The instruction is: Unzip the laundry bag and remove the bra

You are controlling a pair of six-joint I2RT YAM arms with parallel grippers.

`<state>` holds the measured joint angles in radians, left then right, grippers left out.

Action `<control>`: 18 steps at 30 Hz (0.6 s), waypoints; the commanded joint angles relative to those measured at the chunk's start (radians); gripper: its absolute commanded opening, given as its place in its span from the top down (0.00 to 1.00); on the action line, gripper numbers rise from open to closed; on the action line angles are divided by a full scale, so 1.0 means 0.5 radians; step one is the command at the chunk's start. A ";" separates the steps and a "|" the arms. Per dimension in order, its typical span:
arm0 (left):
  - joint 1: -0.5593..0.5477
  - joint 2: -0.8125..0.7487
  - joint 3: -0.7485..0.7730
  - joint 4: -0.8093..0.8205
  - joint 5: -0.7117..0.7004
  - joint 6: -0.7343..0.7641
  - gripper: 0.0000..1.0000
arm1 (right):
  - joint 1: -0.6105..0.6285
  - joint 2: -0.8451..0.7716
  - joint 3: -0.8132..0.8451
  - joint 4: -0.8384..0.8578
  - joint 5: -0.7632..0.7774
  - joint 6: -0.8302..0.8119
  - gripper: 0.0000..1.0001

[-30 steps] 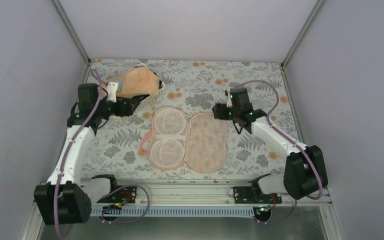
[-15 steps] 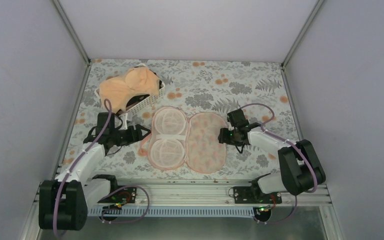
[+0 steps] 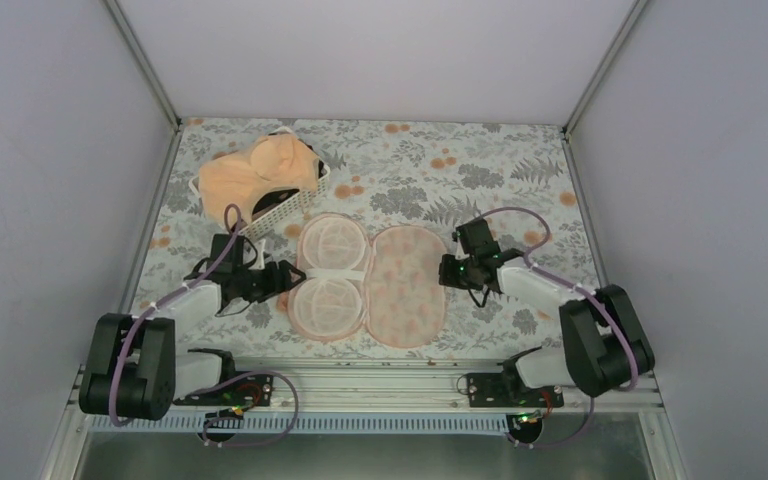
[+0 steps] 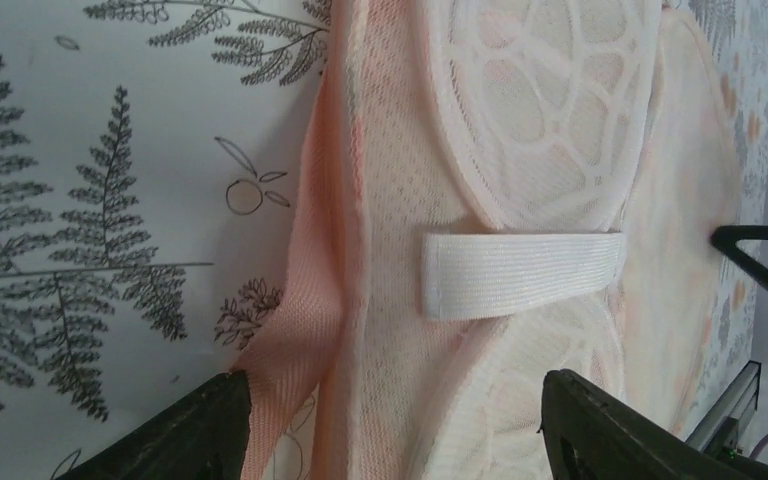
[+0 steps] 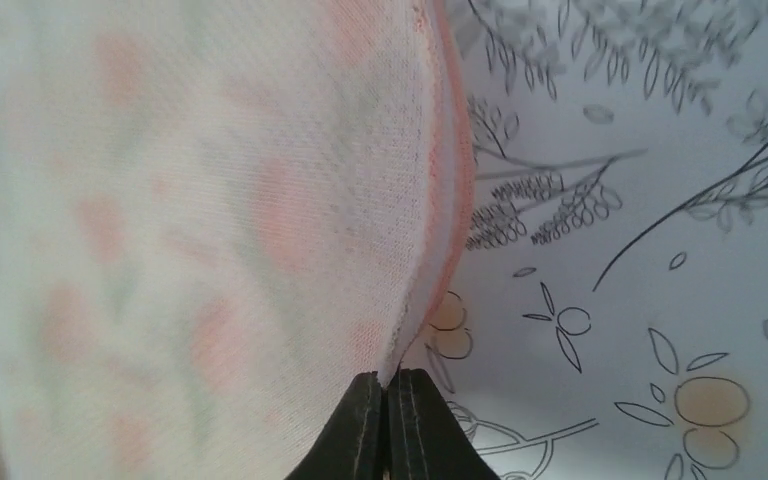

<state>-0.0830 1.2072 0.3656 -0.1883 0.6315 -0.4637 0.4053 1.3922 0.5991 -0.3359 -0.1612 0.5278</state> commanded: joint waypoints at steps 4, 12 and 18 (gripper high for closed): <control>-0.101 0.045 -0.057 0.181 0.019 -0.039 0.31 | -0.030 -0.323 0.096 -0.003 0.013 -0.034 0.96; -0.173 0.101 -0.046 0.246 0.020 -0.040 0.71 | -0.047 -0.376 0.323 -0.127 -0.110 -0.142 0.96; -0.272 0.167 -0.021 0.342 0.100 -0.069 0.97 | -0.044 -0.311 0.511 -0.259 -0.256 -0.169 0.96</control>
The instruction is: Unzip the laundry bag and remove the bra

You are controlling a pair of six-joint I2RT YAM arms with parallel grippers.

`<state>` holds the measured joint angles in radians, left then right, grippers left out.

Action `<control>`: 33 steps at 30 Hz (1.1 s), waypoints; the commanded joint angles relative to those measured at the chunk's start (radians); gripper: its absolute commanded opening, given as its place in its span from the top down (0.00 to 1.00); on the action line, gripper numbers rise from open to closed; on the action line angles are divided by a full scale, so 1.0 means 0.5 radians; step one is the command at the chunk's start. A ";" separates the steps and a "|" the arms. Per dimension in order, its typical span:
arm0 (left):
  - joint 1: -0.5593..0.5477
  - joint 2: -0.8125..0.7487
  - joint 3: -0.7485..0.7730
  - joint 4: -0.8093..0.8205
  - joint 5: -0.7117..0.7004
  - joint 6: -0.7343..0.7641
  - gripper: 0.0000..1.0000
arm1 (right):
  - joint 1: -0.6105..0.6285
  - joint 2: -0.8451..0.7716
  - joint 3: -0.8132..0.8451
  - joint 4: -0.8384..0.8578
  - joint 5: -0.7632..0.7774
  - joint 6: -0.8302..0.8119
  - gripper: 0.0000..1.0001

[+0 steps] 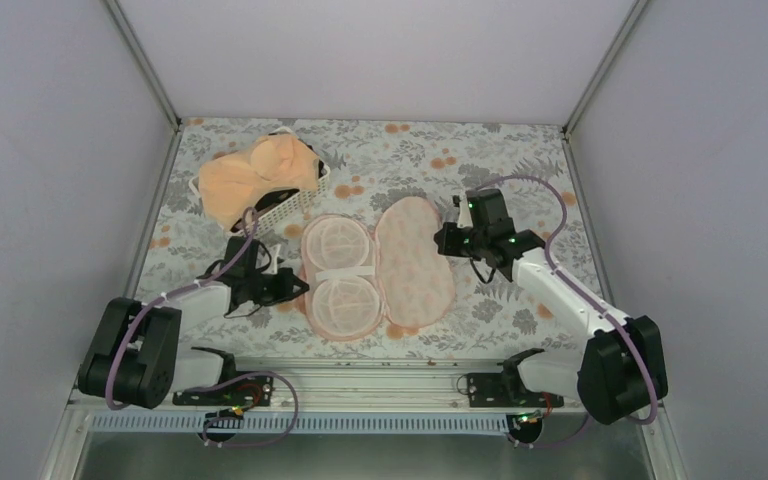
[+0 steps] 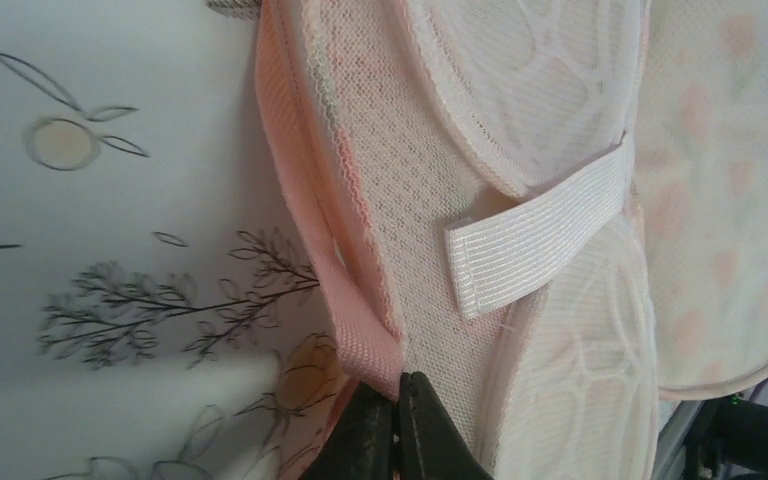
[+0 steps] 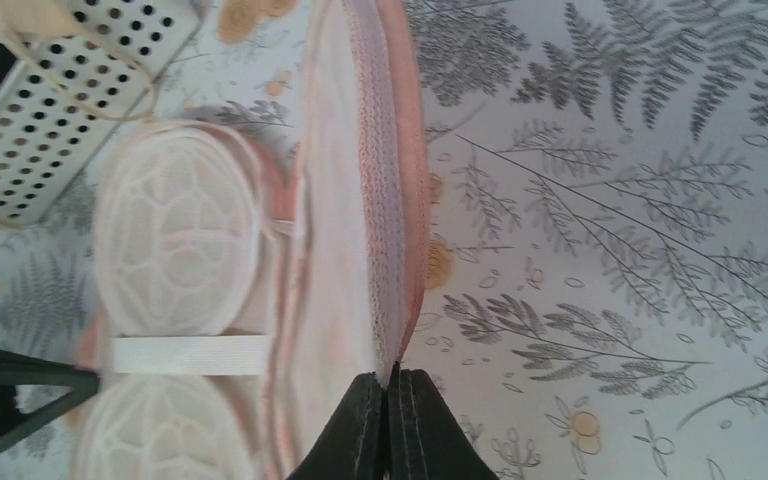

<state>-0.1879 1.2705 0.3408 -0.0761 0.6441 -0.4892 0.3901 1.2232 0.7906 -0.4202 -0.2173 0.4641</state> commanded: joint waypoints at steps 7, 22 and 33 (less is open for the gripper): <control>-0.170 0.178 0.085 0.255 0.164 -0.060 0.98 | 0.165 0.071 0.297 -0.009 -0.267 0.164 0.96; -0.301 0.424 0.237 0.401 0.172 -0.069 0.98 | 0.835 0.667 0.536 0.666 -0.092 0.598 0.96; -0.342 0.472 0.266 0.432 0.171 -0.071 0.98 | 0.882 1.122 0.655 0.838 0.012 0.629 0.96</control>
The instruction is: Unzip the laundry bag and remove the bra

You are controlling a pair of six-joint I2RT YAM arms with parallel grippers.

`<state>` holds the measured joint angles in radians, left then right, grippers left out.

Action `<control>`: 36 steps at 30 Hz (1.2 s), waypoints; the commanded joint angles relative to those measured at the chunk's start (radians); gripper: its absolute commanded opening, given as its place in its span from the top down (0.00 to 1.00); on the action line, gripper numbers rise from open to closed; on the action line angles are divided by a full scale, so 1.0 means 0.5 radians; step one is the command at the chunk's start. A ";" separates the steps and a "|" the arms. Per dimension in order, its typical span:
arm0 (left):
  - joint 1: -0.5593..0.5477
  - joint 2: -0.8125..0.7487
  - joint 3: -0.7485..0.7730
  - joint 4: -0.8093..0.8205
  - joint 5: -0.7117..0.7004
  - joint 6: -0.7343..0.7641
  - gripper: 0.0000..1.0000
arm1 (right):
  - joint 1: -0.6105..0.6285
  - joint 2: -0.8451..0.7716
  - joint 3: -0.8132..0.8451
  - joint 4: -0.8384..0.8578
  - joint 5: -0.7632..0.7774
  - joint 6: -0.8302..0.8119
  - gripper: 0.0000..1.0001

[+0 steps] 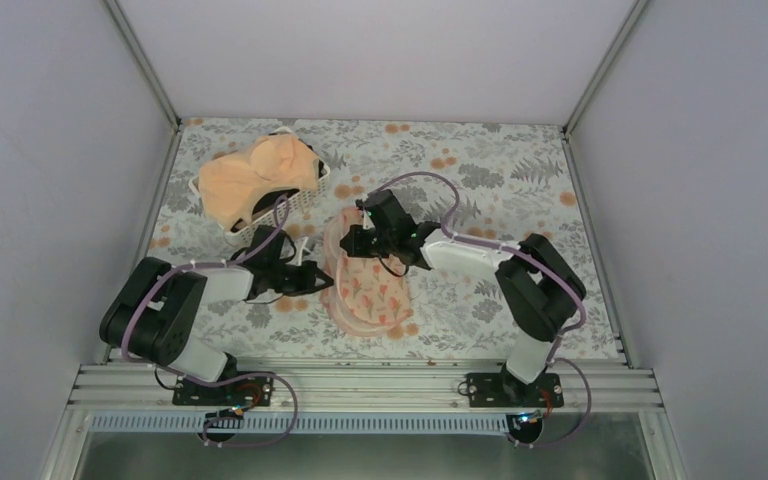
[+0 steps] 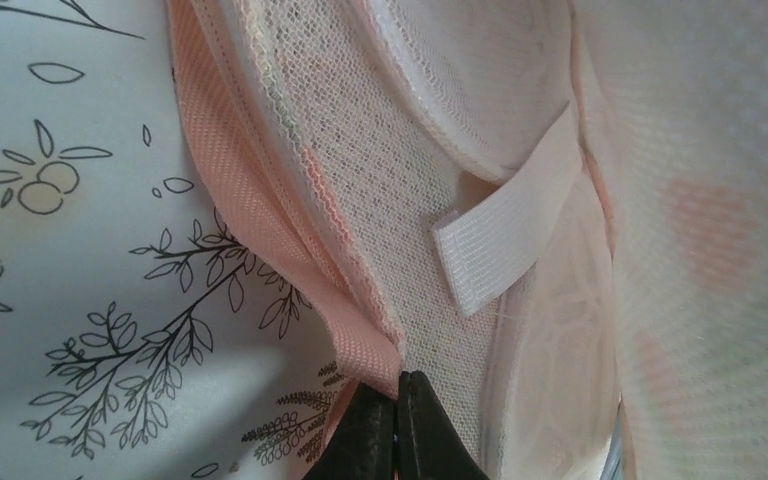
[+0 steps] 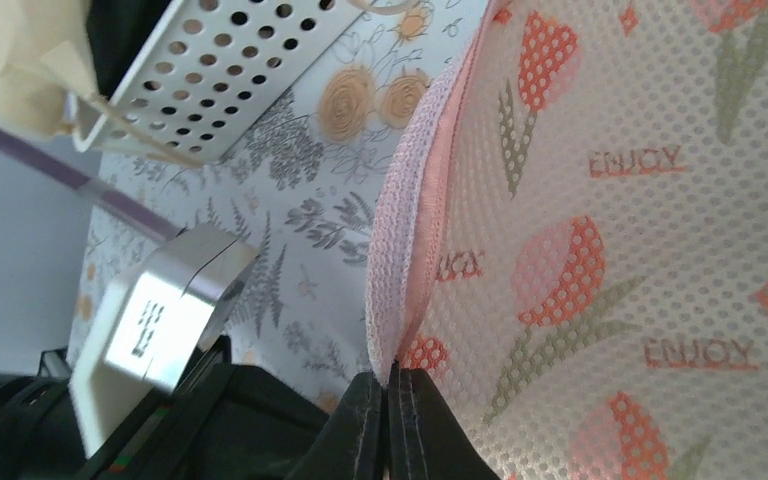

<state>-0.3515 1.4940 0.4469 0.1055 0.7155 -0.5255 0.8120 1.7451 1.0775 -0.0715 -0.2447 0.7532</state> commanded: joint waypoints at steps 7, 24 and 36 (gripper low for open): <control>-0.022 0.042 0.063 0.066 0.021 0.013 0.98 | 0.098 0.208 0.081 0.206 -0.012 0.101 0.96; -0.022 -0.034 0.154 -0.144 -0.164 0.138 0.97 | 0.152 0.184 0.250 -0.039 0.190 -0.034 0.49; 0.222 -0.322 0.204 -0.538 -0.474 0.206 0.59 | -0.036 -0.333 0.028 -0.091 0.419 -0.266 0.26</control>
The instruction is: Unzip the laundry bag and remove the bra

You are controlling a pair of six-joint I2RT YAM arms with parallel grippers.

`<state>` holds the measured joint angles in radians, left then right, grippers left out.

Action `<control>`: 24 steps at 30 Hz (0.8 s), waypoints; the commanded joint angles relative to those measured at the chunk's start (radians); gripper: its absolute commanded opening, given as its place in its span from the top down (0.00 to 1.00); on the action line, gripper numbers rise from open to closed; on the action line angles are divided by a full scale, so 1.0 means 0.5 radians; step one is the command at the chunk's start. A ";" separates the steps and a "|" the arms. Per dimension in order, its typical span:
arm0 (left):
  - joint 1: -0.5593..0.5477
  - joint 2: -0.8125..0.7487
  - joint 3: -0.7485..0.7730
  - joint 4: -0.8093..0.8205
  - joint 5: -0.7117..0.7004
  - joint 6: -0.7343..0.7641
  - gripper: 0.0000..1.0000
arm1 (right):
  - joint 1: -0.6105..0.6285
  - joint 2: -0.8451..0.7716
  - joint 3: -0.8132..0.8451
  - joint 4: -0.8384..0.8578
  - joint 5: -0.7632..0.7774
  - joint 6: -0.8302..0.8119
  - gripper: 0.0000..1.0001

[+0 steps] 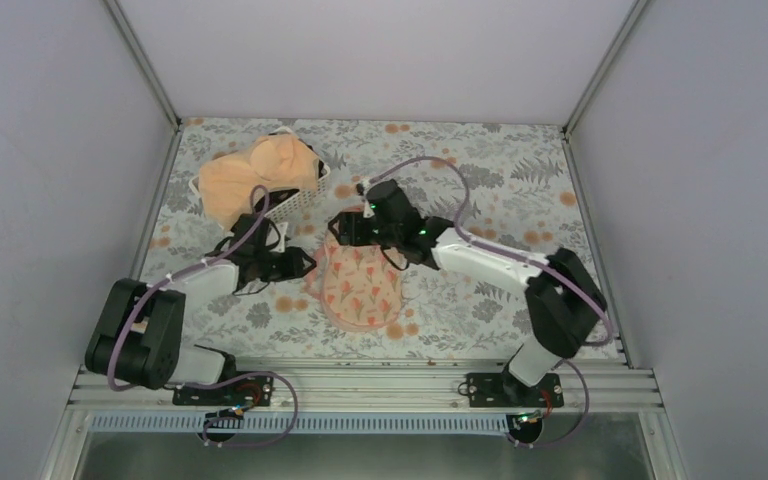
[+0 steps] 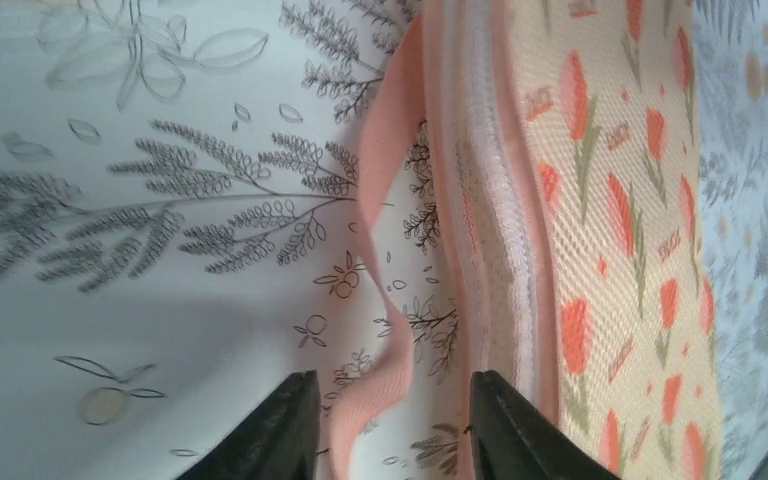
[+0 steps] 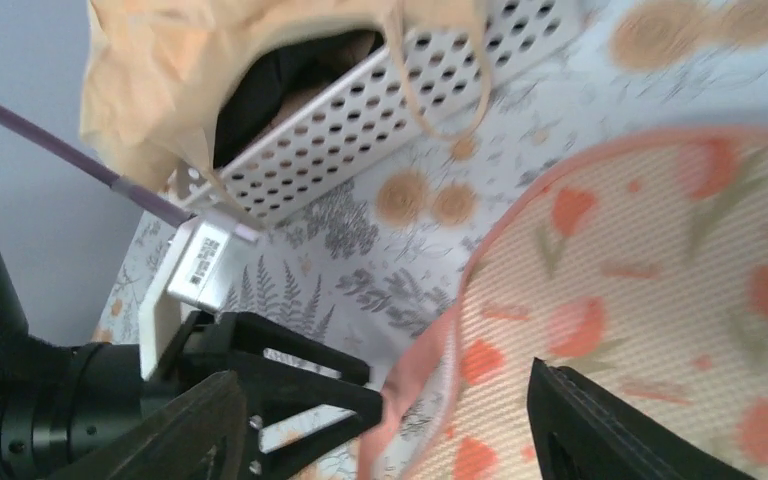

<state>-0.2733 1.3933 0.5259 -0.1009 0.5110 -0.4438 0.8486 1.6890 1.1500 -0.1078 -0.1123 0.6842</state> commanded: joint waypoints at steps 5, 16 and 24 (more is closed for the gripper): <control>0.160 -0.242 0.084 -0.132 -0.003 0.079 0.31 | -0.300 -0.472 -0.250 -0.053 0.191 -0.312 0.00; 0.225 -0.338 0.560 -0.093 -0.342 0.971 0.14 | -0.781 -1.325 -0.938 0.505 0.290 -1.175 0.00; 0.375 -0.283 0.256 0.582 -0.725 1.032 0.04 | -1.205 -1.624 -1.435 1.113 0.180 -1.426 0.00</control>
<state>-0.1120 1.2282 0.7376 0.0006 0.2474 0.0158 0.3325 0.8944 0.5114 0.2424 0.0086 0.0681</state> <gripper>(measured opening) 0.930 0.997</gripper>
